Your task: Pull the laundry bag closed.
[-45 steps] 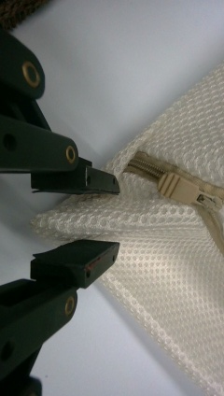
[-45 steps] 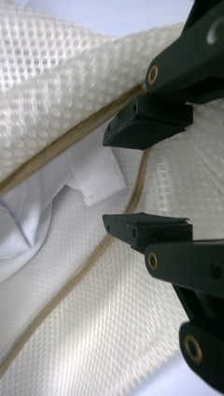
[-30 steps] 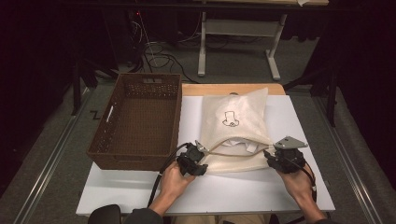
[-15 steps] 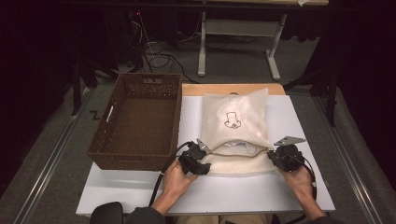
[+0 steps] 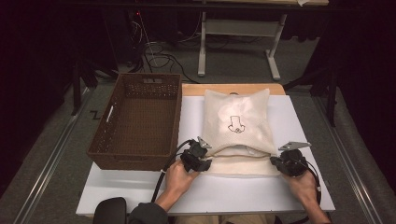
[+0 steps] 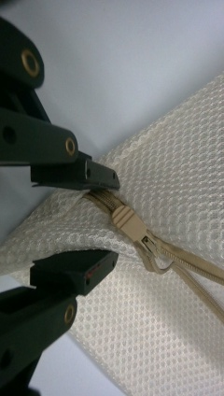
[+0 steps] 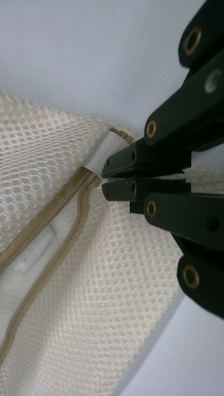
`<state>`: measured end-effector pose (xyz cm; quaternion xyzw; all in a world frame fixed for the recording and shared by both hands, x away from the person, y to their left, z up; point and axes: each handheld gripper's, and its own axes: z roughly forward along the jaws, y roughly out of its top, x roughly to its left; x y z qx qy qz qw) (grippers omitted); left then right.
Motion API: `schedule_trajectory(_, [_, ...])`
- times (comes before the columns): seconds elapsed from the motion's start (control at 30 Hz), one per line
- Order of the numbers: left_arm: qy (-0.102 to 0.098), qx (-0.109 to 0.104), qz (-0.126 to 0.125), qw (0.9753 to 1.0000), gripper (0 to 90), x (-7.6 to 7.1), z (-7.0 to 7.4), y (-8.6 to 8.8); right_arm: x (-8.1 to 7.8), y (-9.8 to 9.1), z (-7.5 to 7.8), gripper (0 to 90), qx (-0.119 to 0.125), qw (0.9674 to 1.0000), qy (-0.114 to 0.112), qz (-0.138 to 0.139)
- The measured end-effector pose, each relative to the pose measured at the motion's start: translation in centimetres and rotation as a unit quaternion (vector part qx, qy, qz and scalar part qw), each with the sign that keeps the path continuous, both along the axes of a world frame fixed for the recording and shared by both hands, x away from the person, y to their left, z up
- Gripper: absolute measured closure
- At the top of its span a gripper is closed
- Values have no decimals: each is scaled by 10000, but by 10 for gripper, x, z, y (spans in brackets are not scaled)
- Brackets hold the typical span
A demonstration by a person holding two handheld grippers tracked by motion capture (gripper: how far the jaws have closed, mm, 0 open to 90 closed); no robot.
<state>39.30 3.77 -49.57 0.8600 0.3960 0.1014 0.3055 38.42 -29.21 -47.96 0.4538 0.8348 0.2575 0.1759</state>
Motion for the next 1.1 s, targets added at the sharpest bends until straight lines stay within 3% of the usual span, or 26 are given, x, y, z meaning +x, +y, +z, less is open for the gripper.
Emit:
schedule_trajectory(0.07, [14, 33, -38, 10000, 670, 0, 0, 1, -2, 2, 5, 803, -54, 9999, -105, -26])
schedule_trajectory(0.2, [44, 16, -96, 9999, 790, 0, 0, 2, -8, 12, 25, 705, -200, 9981, -560, 142])
schedule_trajectory(0.3, [53, -7, -115, 9999, 827, -1, 1, 2, -11, 26, 41, 682, -331, 9939, -959, 423])
schedule_trajectory(0.4, [71, -6, -147, 9999, 843, -2, 2, 3, -9, 44, 47, 645, -526, 9910, -1069, 612])
schedule_trajectory(0.63, [72, -17, -227, 9997, 853, -5, 4, 4, 10, 77, 35, 587, -839, 9876, -1023, 849])
schedule_trajectory(0.7, [53, -2, -261, 9996, 853, -6, 6, 5, 17, 83, 31, 650, -968, 9872, -954, 830])
schedule_trajectory(0.73, [69, -20, -264, 9996, 853, -6, 5, 5, 20, 85, 30, 728, -1022, 9874, -868, 843])
schedule_trajectory(0.77, [89, -46, -247, 9996, 853, -6, 4, 4, 21, 85, 30, 832, -1012, 9877, -815, 874])
schedule_trajectory(0.8, [98, -51, -247, 9996, 854, -6, 4, 5, 20, 84, 31, 864, -974, 9871, -837, 953])
schedule_trajectory(0.93, [113, -78, -247, 9996, 854, -7, 7, 8, 15, 71, 35, 877, -973, 9859, -569, 1237])
schedule_trajectory(1.0, [120, -130, -225, 9996, 857, -8, 8, 9, 13, 61, 36, 877, -845, 9875, -376, 1278])
schedule_trajectory(1.1, [77, -58, -273, 9996, 857, -12, 8, 6, 15, 53, 28, 871, -774, 9880, -65, 1335])
